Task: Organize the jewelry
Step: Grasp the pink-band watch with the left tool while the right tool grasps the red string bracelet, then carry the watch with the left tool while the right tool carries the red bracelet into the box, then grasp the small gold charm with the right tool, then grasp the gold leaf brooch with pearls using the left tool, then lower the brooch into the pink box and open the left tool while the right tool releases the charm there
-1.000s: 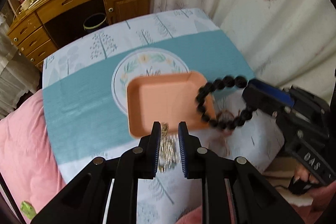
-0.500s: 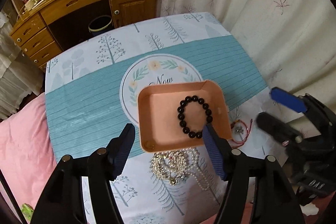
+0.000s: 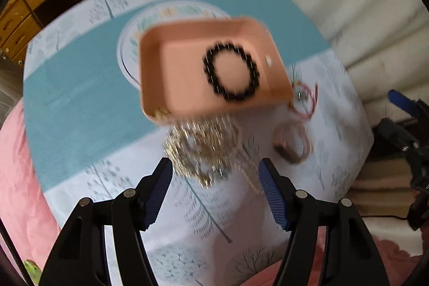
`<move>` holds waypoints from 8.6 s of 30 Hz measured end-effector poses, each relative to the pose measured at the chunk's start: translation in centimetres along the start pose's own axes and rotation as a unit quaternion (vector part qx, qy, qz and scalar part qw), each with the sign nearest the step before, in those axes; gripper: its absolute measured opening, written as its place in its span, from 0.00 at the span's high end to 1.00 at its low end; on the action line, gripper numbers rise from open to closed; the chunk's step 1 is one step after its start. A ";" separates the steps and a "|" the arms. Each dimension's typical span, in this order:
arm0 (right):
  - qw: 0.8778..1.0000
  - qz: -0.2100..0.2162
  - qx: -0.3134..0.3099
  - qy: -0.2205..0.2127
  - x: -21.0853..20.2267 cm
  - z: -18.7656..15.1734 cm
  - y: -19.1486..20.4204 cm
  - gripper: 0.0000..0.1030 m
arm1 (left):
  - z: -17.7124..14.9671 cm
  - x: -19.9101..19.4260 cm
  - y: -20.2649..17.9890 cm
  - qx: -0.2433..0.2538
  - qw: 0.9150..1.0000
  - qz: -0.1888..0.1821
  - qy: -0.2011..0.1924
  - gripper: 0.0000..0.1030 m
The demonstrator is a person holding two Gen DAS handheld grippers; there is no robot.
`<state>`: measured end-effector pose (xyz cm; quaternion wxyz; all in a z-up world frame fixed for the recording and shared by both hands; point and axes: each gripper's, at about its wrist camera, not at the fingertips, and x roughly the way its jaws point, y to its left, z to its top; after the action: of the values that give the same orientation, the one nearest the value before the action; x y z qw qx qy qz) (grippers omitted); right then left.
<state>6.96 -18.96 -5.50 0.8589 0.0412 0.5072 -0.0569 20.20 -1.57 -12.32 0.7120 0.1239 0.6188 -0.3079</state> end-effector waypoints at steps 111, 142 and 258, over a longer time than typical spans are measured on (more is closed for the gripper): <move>0.958 0.273 0.085 -0.029 8.6 7.6 -0.2 0.39 | 7.2 -5.7 -1.0 -0.121 0.988 0.084 -0.056 0.93; 0.969 0.180 0.161 0.054 9.1 1.6 -2.0 0.24 | 2.2 -3.7 1.8 -0.103 0.990 0.085 -0.034 0.33; 0.991 0.127 -0.030 0.034 10.8 0.6 -1.8 0.80 | -3.4 0.3 -3.3 -0.092 0.986 0.098 -0.102 0.29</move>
<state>12.43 -21.47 -14.69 0.8423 0.0811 0.5283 0.0693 15.52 -2.27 -12.60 0.8067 0.0859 0.5531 -0.1896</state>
